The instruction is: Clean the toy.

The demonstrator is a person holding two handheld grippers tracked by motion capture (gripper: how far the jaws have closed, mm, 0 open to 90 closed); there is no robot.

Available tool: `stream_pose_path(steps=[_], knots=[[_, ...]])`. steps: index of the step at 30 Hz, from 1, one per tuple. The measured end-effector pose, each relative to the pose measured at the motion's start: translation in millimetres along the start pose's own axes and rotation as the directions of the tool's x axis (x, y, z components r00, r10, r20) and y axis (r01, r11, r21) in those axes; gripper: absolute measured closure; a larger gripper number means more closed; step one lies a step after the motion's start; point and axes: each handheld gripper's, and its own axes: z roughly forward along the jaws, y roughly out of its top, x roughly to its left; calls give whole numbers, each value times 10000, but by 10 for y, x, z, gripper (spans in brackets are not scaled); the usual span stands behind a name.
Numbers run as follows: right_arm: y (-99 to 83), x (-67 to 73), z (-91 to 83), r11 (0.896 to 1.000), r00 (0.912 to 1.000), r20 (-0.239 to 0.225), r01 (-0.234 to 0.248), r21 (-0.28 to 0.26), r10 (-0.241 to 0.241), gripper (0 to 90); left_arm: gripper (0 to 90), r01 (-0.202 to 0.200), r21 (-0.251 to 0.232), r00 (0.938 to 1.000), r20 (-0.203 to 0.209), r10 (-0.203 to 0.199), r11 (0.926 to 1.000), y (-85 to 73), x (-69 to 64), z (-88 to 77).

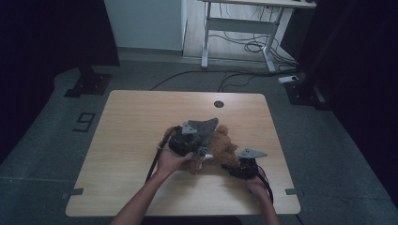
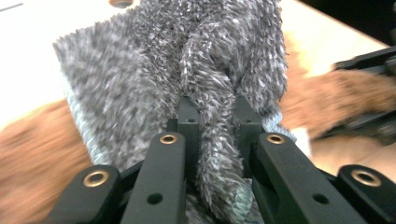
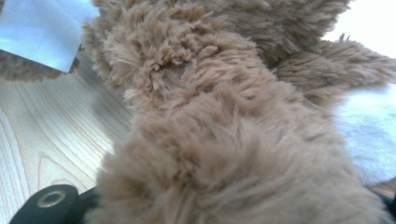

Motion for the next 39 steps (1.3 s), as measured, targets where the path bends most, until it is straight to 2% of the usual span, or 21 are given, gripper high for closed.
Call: stream_pose_path(steps=[1,4,7,9,13,16,19,21,24,28,30,32,35,39], knots=[[-2,-1,1,10000,10000,15,1,3,-1,570,782,61,11,9999,-127,-61,10000,-39,61,-42],[-3,4,-1,10000,10000,8,-95,-4,95,570,780,452,-209,9990,63,-451,9988,-166,229,-171],[-2,5,-1,10000,10000,13,-58,6,58,571,780,587,-477,9978,-279,-600,9971,-274,365,-357],[-4,6,0,10000,10000,3,-85,9,85,571,780,765,-463,9962,-380,-783,9960,-326,458,-421],[-2,9,1,10000,10000,8,-83,-11,83,571,780,1202,-450,9903,-647,-1229,9917,-457,605,-464],[-1,14,-2,10000,10000,15,-68,-18,68,570,780,1608,-368,9850,-579,-1627,9863,-571,693,-451],[-1,12,6,9999,10000,13,-95,-73,95,570,781,1799,-314,9811,-671,-1816,9832,-665,749,-439],[-3,7,6,9998,9998,-1,-175,-103,175,570,783,1817,-133,9779,-1029,-1821,9833,-729,782,-417],[-3,2,6,9997,9998,22,-204,-113,204,570,785,1895,146,9748,-1230,-1863,9818,-824,823,-370],[-1,-8,8,9995,9996,66,-285,-103,286,569,786,2172,443,9716,-1056,-2116,9751,-973,893,-253],[-1,-10,6,9995,9994,105,-316,-80,316,570,784,2146,885,9742,-902,-2067,9727,-1059,888,-162],[-3,-9,4,9996,9995,151,-265,-73,266,569,783,2067,1060,9765,-837,-1984,9726,-1125,860,-89],[-3,-9,4,9996,9995,158,-264,-74,265,570,784,2311,778,9717,-685,-2260,9698,-1115,884,-132],[-7,-18,-6,9996,9994,166,-290,-74,292,569,784,2312,118,9691,-912,-2292,9728,-1018,938,-383]])
